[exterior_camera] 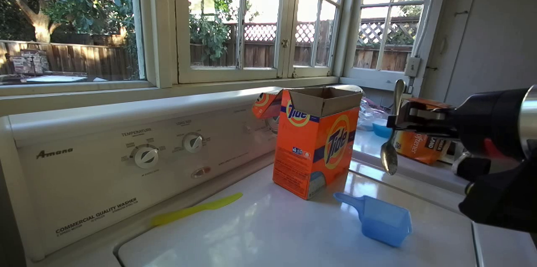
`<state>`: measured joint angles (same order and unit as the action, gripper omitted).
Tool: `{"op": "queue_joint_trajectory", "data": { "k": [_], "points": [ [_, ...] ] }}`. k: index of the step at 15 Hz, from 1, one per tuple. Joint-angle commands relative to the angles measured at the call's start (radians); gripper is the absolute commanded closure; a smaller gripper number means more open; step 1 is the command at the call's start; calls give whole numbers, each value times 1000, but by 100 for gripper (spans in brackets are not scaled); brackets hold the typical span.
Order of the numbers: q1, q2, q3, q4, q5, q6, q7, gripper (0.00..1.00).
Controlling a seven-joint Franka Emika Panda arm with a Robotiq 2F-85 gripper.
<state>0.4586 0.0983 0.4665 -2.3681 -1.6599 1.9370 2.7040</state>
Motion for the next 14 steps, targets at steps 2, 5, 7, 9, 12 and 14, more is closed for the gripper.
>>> {"op": "queue_joint_trajectory", "data": {
  "k": [2, 5, 7, 9, 12, 14],
  "points": [
    [12, -13, 10, -21, -19, -38, 15, 98],
    [15, -14, 13, -23, -20, -50, 16, 98],
    [16, -15, 15, -24, -21, -58, 16, 98],
    [19, -17, 17, -26, -21, -73, 17, 98],
    [23, -17, 19, -28, -21, -96, 18, 98],
    [25, -17, 19, -30, -19, -108, 18, 98]
  ]
}}
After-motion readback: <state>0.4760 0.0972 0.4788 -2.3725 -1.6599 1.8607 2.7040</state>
